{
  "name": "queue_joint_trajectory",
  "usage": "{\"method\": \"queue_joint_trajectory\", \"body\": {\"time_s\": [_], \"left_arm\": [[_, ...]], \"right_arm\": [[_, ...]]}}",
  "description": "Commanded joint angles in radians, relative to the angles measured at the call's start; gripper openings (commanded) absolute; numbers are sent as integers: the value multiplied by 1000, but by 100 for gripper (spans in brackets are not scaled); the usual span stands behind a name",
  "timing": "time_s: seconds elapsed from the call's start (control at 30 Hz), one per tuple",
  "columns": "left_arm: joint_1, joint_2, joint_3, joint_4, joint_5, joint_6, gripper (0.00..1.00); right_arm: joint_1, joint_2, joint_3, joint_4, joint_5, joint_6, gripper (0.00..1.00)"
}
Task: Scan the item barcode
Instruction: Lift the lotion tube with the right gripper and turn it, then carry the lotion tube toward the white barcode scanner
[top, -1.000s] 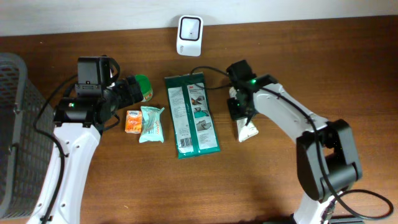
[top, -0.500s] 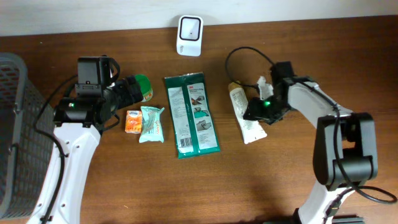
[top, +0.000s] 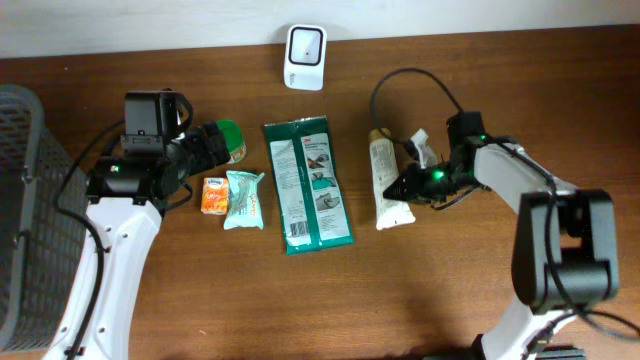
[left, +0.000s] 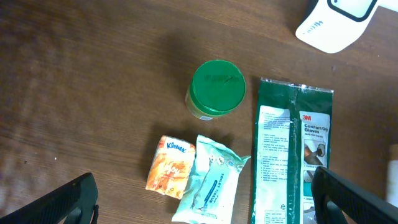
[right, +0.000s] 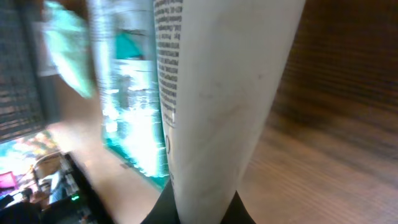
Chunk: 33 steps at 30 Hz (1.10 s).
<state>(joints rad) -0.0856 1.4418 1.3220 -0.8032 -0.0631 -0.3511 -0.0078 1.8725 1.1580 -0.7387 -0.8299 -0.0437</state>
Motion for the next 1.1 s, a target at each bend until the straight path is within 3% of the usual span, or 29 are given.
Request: {"method": "queue_joint_trajectory", "body": {"time_s": [0.0, 0.2, 0.3, 0.43, 0.53, 0.67, 0.8, 1.07], "left_arm": [[5, -5, 14, 2, -8, 8, 99], [5, -5, 14, 2, -8, 8, 99], [5, -5, 14, 2, -8, 8, 99], [5, -5, 14, 2, -8, 8, 99], [5, -5, 14, 2, -8, 8, 99], [5, -5, 14, 2, -8, 8, 99], [5, -5, 14, 2, -8, 8, 99], [5, -5, 14, 2, -8, 8, 99]], "right_arm": [[-5, -186, 100, -24, -225, -31, 4], [-6, -385, 137, -31, -492, -31, 4], [-5, -437, 140, -28, -480, 25, 4], [58, -434, 247, -60, -223, 94, 4], [189, -346, 517, -181, 73, 76, 4], [318, -32, 970, -331, 424, -17, 4], [394, 162, 1012, -162, 861, -120, 4], [445, 479, 1011, 192, 1233, -425, 4]]}}
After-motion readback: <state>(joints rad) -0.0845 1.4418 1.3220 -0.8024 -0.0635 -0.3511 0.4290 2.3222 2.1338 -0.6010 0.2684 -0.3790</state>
